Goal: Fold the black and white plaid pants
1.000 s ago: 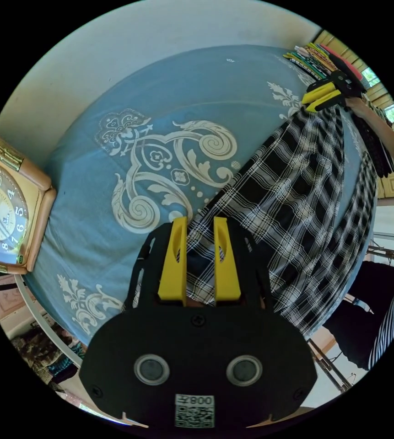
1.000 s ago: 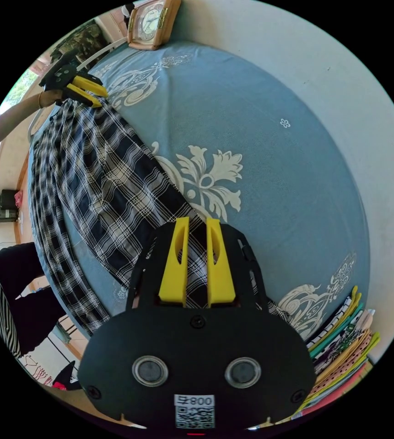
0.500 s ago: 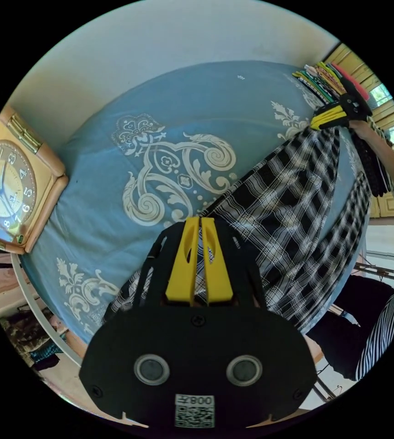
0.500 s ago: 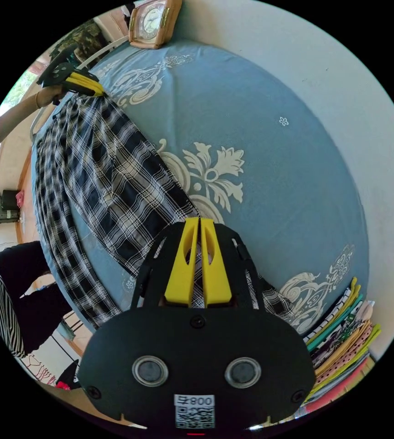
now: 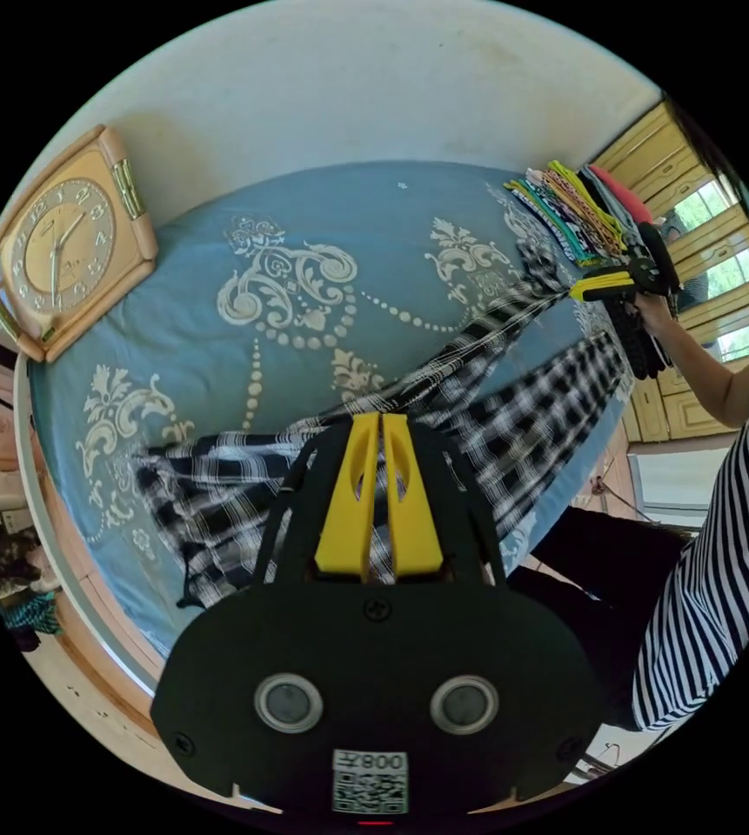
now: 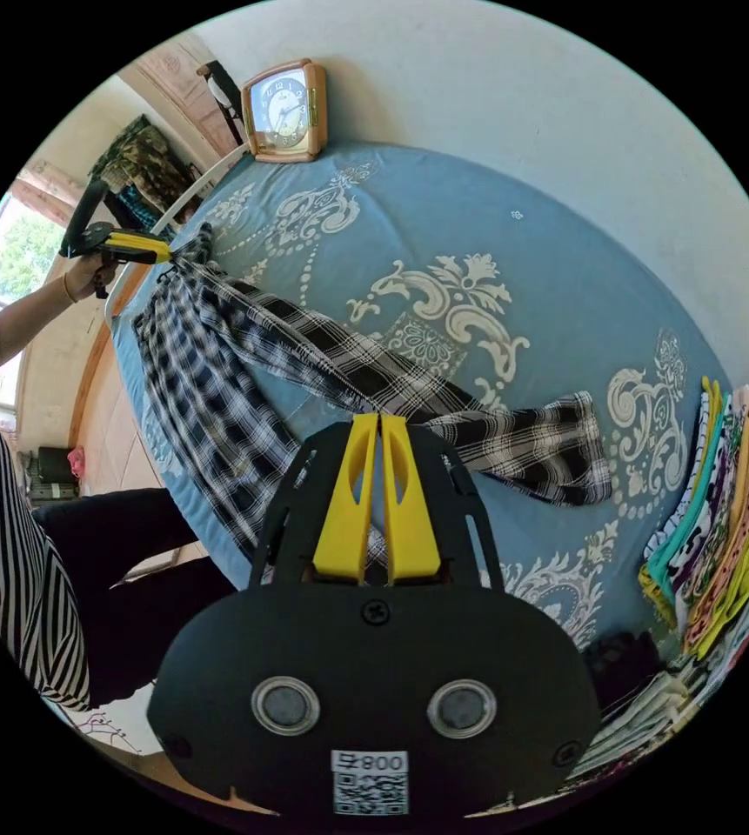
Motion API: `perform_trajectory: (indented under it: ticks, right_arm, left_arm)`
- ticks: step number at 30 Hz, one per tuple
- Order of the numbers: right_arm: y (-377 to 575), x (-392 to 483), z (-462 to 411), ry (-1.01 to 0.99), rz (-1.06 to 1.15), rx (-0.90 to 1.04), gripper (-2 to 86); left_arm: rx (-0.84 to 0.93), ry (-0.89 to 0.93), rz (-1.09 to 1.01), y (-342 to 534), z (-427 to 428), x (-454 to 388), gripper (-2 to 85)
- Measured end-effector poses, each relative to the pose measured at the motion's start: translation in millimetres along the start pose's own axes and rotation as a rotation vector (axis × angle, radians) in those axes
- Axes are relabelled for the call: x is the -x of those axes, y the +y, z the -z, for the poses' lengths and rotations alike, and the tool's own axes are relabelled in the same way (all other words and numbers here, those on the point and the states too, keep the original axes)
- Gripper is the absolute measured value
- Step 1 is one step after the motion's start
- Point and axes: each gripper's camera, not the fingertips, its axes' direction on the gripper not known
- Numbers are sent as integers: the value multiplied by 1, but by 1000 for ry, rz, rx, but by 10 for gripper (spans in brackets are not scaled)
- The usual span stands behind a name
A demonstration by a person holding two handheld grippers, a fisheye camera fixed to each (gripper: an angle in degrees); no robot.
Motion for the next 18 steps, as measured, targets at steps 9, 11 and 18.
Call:
perform_trajectory:
  ticks: [9, 11, 18]
  right_arm:
    - [81, 51, -9, -93, -139, 70, 4]
    - [94, 58, -8, -93, -161, 67, 4]
    - [139, 78, -14, -156, -248, 61, 4]
  left_arm:
    - [208, 107, 119, 54, -43, -27, 7]
    - [251, 115, 114, 57, -55, -32, 7]
    - [371, 97, 102, 57, -95, -34, 7]
